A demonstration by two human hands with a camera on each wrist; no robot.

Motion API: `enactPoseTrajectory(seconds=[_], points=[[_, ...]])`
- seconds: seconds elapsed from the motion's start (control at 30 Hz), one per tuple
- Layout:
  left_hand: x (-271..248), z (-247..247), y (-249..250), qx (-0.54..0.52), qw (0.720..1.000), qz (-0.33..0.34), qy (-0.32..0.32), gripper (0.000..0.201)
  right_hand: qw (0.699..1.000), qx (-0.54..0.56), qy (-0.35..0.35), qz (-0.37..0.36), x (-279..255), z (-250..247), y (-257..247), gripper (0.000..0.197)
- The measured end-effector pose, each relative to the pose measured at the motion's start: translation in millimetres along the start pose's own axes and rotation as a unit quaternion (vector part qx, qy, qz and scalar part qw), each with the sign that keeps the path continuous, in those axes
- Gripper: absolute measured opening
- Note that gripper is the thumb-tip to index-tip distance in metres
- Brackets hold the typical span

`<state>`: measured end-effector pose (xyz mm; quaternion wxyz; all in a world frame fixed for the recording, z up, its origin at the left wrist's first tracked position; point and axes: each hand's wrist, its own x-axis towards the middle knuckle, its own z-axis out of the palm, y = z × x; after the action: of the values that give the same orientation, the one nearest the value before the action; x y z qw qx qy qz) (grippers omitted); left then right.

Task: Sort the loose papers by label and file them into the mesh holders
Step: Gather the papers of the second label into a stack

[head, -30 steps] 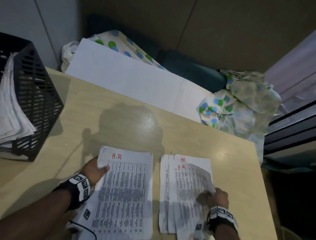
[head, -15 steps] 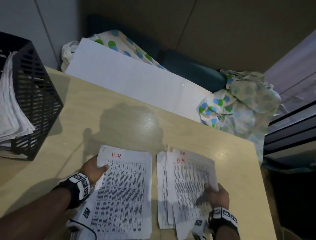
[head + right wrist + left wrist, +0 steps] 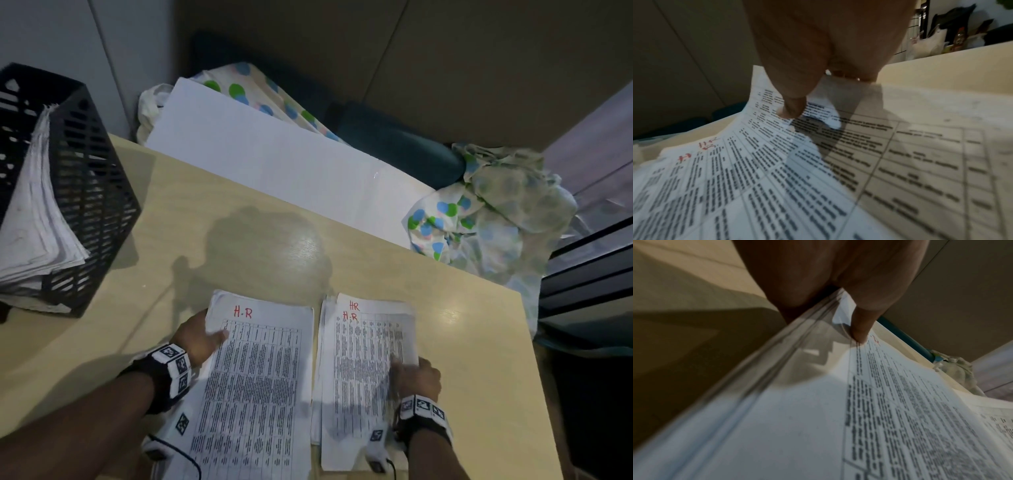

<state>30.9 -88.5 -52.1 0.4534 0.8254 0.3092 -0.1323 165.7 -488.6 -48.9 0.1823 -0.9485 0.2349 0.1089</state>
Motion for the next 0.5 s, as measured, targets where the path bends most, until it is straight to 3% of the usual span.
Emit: enactPoseTrajectory(seconds=[0.07,0.13,0.27,0.4,0.5], points=[[0,0,-2,-0.009,1.0,-0.003,0.002,0.038,0.999,-0.032,-0.022,0.007,4,10,0,0.075],[-2,1,-3,-0.03,1.0,-0.004,0.005,0.038,0.998,0.005,-0.06,0.012,4,12,-7,0.075],[-2,1,-4,-0.046,0.999,-0.004,0.003,0.039,0.996,-0.007,-0.093,0.006,-1,10,-19,0.035],[-3,-1,-3,-0.089,0.996,-0.001,0.015,0.036,0.995,0.06,-0.021,-0.077,-8,-17,-40,0.026],[-5,-6,0,-0.123,0.991,-0.007,0.048,0.035,0.974,0.181,0.052,-0.127,-12,-51,-72,0.029]])
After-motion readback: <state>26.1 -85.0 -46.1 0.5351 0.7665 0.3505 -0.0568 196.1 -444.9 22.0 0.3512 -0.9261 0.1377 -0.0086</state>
